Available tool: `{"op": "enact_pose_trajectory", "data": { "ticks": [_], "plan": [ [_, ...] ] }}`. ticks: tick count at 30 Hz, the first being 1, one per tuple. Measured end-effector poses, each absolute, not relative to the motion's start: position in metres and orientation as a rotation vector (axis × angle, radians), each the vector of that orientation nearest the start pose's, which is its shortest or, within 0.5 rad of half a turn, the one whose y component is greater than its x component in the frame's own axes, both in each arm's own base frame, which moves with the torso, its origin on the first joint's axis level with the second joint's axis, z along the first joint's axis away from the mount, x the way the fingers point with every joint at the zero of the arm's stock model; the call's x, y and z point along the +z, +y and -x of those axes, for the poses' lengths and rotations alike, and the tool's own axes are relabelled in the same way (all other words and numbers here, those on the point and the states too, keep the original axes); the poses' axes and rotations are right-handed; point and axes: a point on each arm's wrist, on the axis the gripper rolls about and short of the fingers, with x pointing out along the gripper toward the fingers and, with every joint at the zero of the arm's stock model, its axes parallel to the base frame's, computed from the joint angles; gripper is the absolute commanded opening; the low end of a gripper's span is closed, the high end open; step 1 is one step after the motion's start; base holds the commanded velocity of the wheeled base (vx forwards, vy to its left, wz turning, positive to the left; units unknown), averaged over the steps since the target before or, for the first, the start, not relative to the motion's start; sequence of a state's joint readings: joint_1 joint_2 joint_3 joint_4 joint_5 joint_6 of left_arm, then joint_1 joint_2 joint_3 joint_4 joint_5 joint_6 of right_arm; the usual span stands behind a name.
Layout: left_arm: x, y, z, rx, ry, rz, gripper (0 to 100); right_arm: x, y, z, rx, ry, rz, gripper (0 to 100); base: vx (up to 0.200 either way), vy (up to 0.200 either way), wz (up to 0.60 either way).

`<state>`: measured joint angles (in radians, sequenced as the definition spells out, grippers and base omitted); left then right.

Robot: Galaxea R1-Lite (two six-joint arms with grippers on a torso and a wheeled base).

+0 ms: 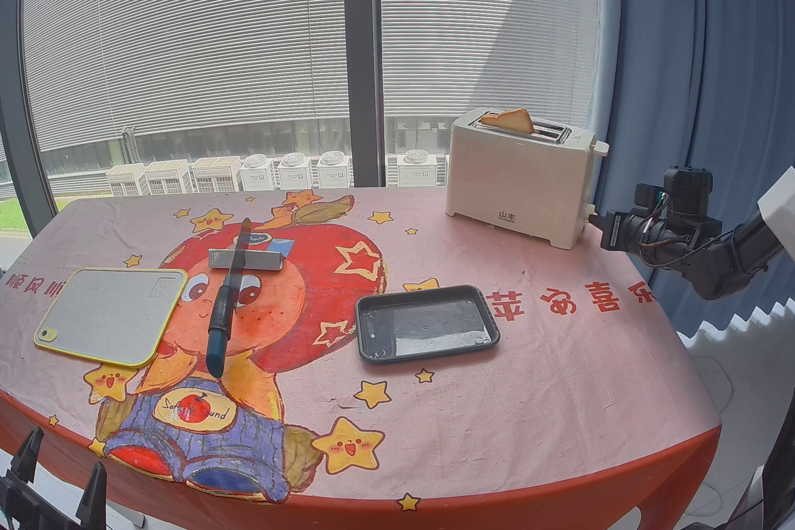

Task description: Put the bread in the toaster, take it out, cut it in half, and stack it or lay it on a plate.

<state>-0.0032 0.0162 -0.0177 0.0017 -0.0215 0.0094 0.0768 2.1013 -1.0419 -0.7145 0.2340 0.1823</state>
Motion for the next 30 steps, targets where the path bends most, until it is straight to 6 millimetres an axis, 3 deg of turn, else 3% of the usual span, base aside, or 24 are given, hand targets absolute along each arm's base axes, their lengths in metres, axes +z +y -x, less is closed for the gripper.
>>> {"op": "enact_pose_trajectory", "data": {
  "ticks": [16, 17, 21, 30],
  "plan": [
    [0.081, 0.0, 0.023, -0.024, 0.0, -0.009, 100, 0.171, 0.031, -0.352, 0.285, 0.239, -0.166, 0, 0.0, 0.0, 0.0],
    [0.081, 0.0, 0.023, -0.024, 0.0, -0.009, 100, 0.175, 0.03, -0.349, 0.284, 0.228, -0.165, 100, 0.0, 0.0, 0.0],
    [0.081, 0.0, 0.023, -0.025, 0.0, -0.009, 100, 0.191, 0.028, -0.34, 0.284, 0.181, -0.167, 100, 0.0, 0.0, 0.0],
    [0.081, 0.0, 0.023, -0.024, 0.0, -0.008, 100, 0.206, 0.027, -0.332, 0.286, 0.135, -0.171, 100, 0.0, 0.0, 0.0]
  ]
}}
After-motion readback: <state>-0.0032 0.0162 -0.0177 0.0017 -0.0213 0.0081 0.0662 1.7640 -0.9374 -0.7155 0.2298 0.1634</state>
